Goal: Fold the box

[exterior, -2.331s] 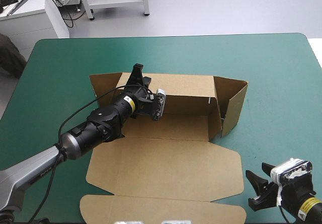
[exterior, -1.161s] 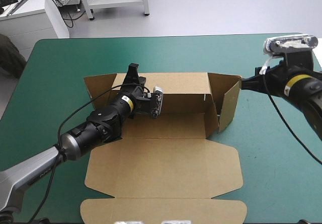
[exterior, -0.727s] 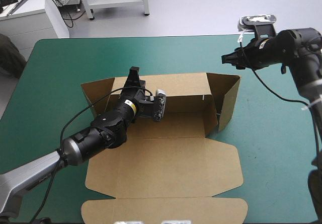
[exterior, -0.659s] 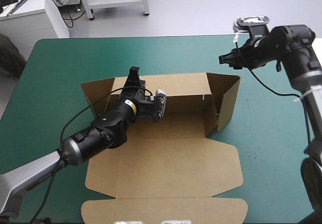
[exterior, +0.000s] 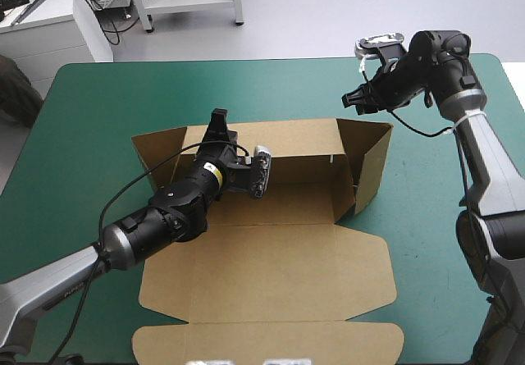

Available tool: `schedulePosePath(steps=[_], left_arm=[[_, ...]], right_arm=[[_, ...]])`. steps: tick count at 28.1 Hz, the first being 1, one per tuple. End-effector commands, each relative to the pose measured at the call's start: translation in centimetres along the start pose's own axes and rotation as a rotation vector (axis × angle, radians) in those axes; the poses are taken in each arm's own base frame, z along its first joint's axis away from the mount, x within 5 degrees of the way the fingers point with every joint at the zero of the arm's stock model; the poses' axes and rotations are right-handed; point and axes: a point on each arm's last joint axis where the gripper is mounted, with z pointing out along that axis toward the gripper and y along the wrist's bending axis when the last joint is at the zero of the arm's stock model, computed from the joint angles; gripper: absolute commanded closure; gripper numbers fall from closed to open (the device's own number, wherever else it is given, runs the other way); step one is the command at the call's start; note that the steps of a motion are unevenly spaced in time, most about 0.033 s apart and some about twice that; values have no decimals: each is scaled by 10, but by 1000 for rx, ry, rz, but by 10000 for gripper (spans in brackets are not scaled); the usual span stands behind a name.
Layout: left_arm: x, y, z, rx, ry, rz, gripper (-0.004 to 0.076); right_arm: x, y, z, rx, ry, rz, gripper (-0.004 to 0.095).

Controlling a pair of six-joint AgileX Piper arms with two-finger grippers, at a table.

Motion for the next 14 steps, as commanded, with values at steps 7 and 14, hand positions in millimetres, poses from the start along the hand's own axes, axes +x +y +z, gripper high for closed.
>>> schedulePosePath(steps=[7, 14], left_arm=[[1, 1, -5, 16, 11, -63, 734], [1, 1, -5, 15, 5, -63, 734]], right_arm=[[23, 5, -7, -44, 56, -16, 482], [43, 13, -32, -44, 53, -19, 483]])
